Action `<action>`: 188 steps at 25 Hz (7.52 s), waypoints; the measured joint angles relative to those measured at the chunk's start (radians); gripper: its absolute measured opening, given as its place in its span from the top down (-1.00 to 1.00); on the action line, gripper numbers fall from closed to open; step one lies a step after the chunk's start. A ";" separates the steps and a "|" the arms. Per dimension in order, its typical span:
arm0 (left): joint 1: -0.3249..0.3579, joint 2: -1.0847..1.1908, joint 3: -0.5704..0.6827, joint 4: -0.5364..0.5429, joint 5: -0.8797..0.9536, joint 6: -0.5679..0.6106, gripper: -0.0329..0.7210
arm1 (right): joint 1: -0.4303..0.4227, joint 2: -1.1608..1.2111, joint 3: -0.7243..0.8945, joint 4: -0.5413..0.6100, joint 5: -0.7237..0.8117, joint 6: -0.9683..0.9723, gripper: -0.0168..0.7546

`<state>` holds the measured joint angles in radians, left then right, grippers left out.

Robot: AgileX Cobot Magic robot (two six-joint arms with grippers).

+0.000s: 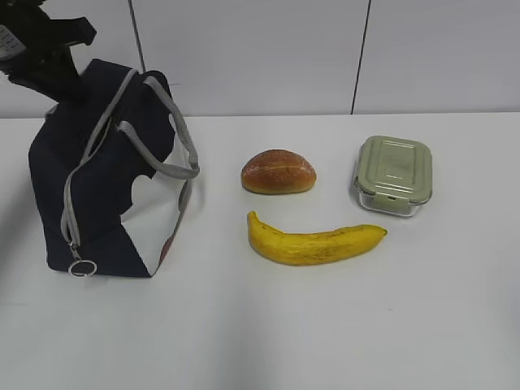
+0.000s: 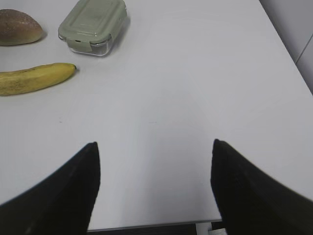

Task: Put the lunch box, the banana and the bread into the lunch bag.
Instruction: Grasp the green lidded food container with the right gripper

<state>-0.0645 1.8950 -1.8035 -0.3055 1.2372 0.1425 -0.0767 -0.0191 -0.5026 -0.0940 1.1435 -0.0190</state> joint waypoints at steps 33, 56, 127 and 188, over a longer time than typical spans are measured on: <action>0.000 0.000 0.000 -0.094 0.000 0.004 0.91 | 0.000 0.000 0.000 0.000 0.000 0.000 -0.40; -0.001 0.000 0.000 -0.161 0.000 0.014 0.91 | 0.000 0.657 -0.112 0.246 -0.306 0.000 -0.40; -0.001 0.000 0.000 -0.167 0.000 0.043 0.91 | -0.211 2.137 -1.042 0.871 -0.135 -0.619 -0.40; -0.001 0.000 0.000 -0.168 0.001 0.048 0.91 | -0.305 2.374 -0.994 1.363 0.039 -1.044 -0.10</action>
<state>-0.0656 1.8950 -1.8035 -0.4735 1.2381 0.1903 -0.3815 2.3547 -1.4964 1.2689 1.1827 -1.0627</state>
